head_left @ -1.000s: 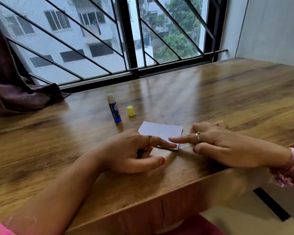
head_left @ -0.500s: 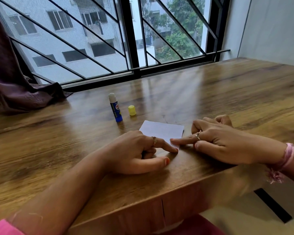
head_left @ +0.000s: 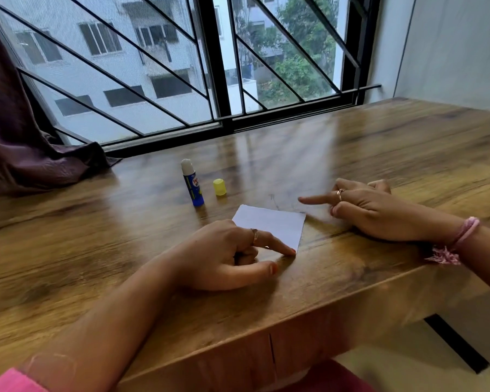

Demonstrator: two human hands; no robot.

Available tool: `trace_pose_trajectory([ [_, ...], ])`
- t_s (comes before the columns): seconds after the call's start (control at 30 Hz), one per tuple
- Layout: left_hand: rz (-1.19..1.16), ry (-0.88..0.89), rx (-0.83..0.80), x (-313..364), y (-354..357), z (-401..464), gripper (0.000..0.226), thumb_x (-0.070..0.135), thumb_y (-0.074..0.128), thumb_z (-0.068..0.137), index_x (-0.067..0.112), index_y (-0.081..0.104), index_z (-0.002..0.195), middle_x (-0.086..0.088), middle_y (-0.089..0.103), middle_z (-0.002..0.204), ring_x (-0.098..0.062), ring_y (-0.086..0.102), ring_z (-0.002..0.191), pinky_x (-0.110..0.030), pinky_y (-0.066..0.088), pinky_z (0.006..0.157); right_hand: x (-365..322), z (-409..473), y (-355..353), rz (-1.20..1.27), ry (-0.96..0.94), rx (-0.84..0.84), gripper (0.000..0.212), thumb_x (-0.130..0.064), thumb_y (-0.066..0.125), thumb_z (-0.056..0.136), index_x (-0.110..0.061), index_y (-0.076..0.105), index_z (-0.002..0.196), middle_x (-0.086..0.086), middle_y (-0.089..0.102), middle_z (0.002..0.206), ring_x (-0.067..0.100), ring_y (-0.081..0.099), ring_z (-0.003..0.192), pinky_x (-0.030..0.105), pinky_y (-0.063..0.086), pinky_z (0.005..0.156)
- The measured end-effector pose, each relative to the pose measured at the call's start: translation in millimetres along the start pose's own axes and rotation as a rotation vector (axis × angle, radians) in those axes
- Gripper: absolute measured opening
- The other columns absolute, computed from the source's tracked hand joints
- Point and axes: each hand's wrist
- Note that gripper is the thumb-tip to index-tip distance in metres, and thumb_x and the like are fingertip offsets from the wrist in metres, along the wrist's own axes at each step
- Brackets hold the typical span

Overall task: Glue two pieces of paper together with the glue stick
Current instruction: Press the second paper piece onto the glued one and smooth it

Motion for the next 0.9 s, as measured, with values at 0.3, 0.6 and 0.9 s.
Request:
trace_pose_trajectory([
  [0.3,-0.045,-0.134,0.187,-18.3,-10.9,-5.7,0.012,0.038,0.055,0.088,0.03,0.059,0.095,0.009,0.041,0.047,-0.007,0.037,0.044,-0.017,0.03,0.049,-6.9,-8.9,1.7,0.035,0.004,0.018,0.041,-0.043,0.022,0.083,-0.069,0.046,0.103,-0.017,0.044,0.089,-0.009,0.043,0.097,0.032,0.018,0.079],
  [0.6,-0.226,-0.307,0.148,-37.3,-28.5,-17.0,0.029,0.038,0.076,0.071,0.019,0.063,0.089,0.011,0.04,0.049,-0.005,0.036,0.047,-0.016,0.029,0.048,-20.9,-23.0,6.6,0.088,-0.044,0.043,0.045,-0.053,0.019,0.077,-0.07,0.048,0.108,-0.021,0.045,0.088,-0.011,0.043,0.097,0.012,0.012,0.085],
  [0.9,-0.094,-0.341,0.304,-47.1,-29.1,-15.5,0.013,0.03,0.072,0.081,0.021,0.065,0.087,0.009,0.043,0.051,-0.004,0.041,0.047,-0.013,0.033,0.05,-47.6,-39.6,7.0,0.133,-0.146,-0.153,0.042,-0.044,0.03,0.082,-0.067,0.047,0.112,-0.026,0.042,0.094,-0.013,0.039,0.097,0.023,0.017,0.094],
])
Point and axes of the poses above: each hand's wrist, its own z-axis towards the middle knuckle, its own y-axis out of the palm, x = y × z
